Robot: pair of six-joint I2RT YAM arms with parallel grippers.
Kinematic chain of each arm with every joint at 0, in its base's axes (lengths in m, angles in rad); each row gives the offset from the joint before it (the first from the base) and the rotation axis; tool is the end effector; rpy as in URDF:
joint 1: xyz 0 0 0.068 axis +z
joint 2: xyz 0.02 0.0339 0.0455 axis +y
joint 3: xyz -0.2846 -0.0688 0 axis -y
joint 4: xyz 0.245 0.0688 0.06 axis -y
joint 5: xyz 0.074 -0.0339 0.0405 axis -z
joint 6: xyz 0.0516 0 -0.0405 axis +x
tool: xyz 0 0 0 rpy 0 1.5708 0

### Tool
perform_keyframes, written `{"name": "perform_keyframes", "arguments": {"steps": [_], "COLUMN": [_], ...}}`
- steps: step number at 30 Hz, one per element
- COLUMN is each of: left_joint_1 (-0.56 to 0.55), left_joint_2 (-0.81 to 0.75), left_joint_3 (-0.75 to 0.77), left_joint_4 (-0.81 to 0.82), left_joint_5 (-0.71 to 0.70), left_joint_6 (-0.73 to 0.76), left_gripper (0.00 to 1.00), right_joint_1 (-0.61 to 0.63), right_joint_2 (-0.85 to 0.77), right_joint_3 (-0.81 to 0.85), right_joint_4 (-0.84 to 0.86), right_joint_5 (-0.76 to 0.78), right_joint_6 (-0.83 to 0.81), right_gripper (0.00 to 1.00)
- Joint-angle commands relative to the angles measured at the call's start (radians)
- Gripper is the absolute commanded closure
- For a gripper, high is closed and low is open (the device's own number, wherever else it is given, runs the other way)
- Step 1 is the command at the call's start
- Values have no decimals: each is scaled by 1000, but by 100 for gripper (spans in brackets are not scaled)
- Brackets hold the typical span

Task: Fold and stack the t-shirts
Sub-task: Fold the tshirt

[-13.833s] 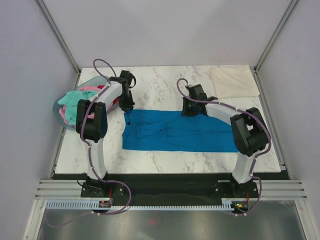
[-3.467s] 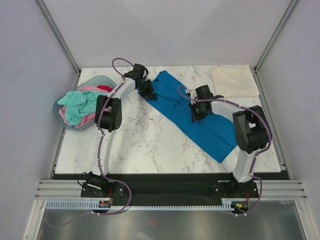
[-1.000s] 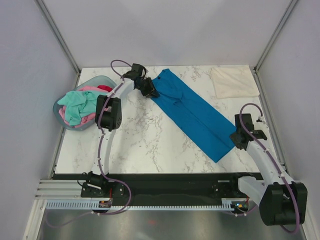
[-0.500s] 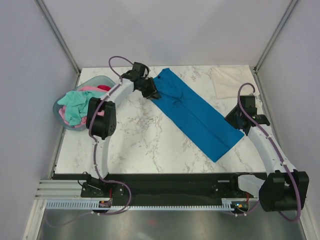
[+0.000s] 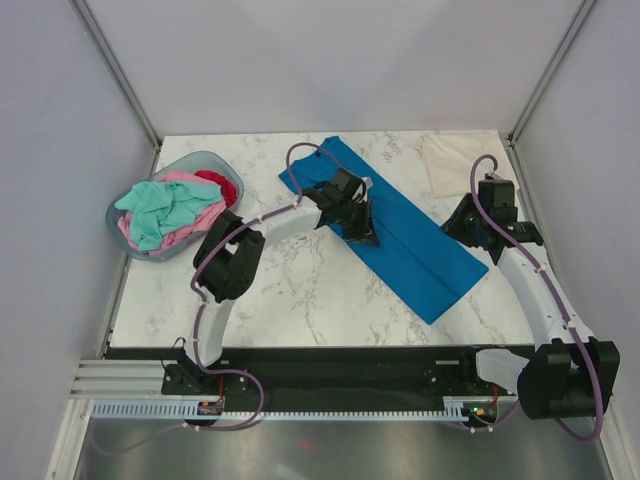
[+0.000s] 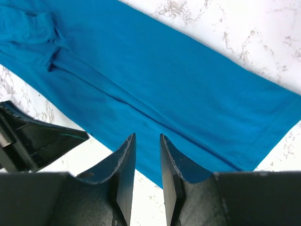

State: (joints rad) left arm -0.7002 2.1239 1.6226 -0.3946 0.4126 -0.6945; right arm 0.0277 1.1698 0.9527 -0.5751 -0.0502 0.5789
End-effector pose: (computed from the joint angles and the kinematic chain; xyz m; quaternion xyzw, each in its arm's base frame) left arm 0.3606 -0.3309 0.1959 0.0705 0.9234 -0.3563 0.1243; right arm 0.2491 0.0095 0.2920 0.2425 0.8926 0.1355 0.3552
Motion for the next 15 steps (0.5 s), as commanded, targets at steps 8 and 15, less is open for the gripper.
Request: {"name": "perform_keyframes", "arguments": {"steps": [8, 15], "left_joint_1": [-79, -82], "left_joint_2": [97, 56], "left_joint_3": [10, -99], "left_joint_4": [79, 62], "left_joint_5": [-57, -116], "left_joint_6": [-57, -63], "left_gripper": [98, 98], "right_joint_1": [-2, -3], "right_joint_2": [-41, -36], "right_joint_3": [21, 31], "right_joint_4": [29, 23], "right_joint_5": [-66, -74], "right_joint_6": [-57, -73], "right_gripper": [66, 66]}}
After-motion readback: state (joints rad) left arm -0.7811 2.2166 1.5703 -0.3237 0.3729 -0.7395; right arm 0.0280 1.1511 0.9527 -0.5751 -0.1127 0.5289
